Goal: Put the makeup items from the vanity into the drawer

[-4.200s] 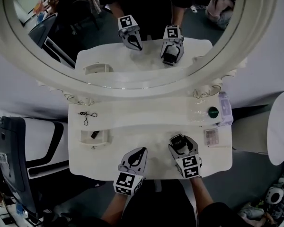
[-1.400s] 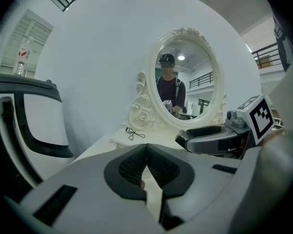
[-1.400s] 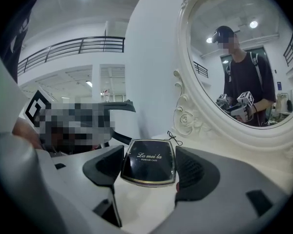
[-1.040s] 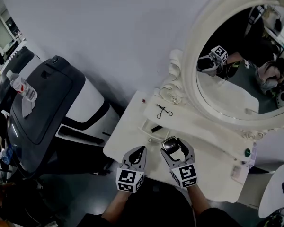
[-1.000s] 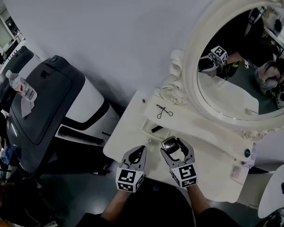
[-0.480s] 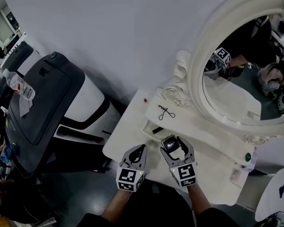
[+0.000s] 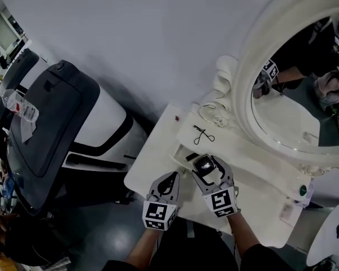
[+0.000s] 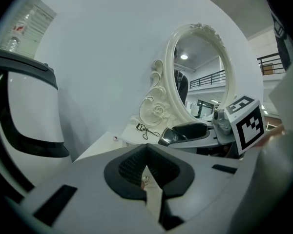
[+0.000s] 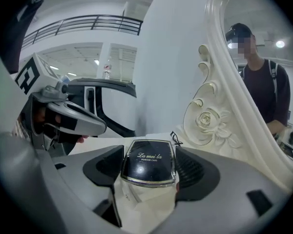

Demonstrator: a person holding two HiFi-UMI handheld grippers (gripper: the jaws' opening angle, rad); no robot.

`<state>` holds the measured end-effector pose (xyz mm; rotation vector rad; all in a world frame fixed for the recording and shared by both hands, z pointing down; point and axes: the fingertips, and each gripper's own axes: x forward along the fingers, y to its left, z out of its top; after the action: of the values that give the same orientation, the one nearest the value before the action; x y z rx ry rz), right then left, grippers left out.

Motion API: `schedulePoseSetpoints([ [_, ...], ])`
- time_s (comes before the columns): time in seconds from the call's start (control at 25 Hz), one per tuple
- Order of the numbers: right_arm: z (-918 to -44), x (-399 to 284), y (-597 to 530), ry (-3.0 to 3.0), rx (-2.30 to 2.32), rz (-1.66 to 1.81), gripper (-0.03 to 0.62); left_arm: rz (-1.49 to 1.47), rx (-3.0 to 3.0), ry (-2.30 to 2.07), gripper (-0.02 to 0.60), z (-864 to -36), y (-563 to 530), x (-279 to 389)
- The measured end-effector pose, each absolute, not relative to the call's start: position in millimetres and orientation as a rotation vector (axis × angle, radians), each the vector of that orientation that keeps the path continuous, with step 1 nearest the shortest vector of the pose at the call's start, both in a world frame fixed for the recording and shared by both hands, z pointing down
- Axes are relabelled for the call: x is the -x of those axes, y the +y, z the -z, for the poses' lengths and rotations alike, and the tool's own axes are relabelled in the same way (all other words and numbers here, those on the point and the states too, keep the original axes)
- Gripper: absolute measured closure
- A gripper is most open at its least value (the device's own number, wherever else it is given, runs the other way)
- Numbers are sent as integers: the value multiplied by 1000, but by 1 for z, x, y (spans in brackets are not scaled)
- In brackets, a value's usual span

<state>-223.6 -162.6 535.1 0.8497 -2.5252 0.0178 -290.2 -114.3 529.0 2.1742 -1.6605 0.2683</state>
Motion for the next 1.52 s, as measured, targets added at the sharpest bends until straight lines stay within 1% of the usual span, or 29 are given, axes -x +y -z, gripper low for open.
schedulePoseSetpoints([
  [0.36, -568, 240, -173, -2429, -722, 194, 272, -265, -2128, -1659, 568, -551, -119, 296],
  [0.52, -578, 242, -176, -2401, -672, 232, 272, -262, -2120, -1655, 568, -555, -118, 297],
  [0.8, -588, 244, -178, -2402, -623, 164, 272, -266, -2105, -1651, 568, -560, -114, 301],
  [1.36, -578, 251, -179, -2475, -615, 105, 263, -260, -2101, -1639, 568, -561, -115, 302],
  [1.52, -570, 247, -179, -2533, -676, -3, 264, -250, -2109, -1638, 568, -557, -117, 304],
])
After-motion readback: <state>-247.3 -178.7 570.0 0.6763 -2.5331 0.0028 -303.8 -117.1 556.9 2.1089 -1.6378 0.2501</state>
